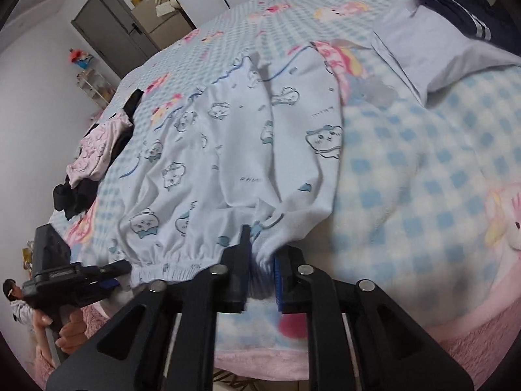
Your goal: Fold clothes
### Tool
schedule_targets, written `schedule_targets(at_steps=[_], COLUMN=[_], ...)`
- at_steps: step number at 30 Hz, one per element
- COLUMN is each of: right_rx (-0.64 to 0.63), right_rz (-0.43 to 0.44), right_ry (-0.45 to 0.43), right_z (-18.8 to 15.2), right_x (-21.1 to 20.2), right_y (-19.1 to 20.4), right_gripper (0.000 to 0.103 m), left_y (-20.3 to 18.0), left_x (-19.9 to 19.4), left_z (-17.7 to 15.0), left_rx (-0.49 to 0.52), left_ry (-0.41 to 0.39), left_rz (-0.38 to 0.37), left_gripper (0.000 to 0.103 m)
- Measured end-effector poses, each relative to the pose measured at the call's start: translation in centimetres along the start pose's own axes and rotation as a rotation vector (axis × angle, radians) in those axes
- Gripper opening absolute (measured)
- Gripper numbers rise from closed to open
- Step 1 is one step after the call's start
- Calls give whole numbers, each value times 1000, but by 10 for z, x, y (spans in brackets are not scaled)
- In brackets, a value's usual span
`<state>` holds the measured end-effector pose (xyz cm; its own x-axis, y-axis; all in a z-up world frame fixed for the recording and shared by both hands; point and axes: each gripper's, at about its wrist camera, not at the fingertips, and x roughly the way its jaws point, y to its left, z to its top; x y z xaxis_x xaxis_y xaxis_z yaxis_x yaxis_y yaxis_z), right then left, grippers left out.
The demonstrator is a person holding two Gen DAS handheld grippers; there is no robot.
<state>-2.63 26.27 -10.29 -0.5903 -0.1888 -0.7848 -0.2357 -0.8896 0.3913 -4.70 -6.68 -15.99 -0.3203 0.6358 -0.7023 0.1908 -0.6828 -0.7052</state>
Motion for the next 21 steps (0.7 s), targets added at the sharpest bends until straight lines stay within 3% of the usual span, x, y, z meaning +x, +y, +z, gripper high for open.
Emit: schedule_targets(at_steps=[2,4,6,7,10,14,18,21], right_rx=[13,14,-5,-29,-81,-127,-177,-160], right_rz=[-19,-38,-55,-67,-70,-33,-17,6], right_ry=[-5,2,31,46,35,-10,-62,-49], right_z=[3,4,5,6,4,4,6,1], right_x=[2,6,12,15,4,-25,-53,-57], right_y=[-3,-5,-5,0,10,28,47,46], right_gripper=[26,28,27,17,8,6,6,6], left_y=[-10,-16,-22,-26,-38,-51,-55,-49], left_x=[3,5,6,3,-11,-41,-60,-68], left_z=[-2,3,6,7,9,10,3,-7], left_rx=[47,61,81,92,127,177,215,215], left_ry=[-4,-18,-37,-49,-93,-130,-130,-113], left_rz=[51,69,83,85,74,2,25,40], left_gripper=[38,38,25,14,12,12,12,12])
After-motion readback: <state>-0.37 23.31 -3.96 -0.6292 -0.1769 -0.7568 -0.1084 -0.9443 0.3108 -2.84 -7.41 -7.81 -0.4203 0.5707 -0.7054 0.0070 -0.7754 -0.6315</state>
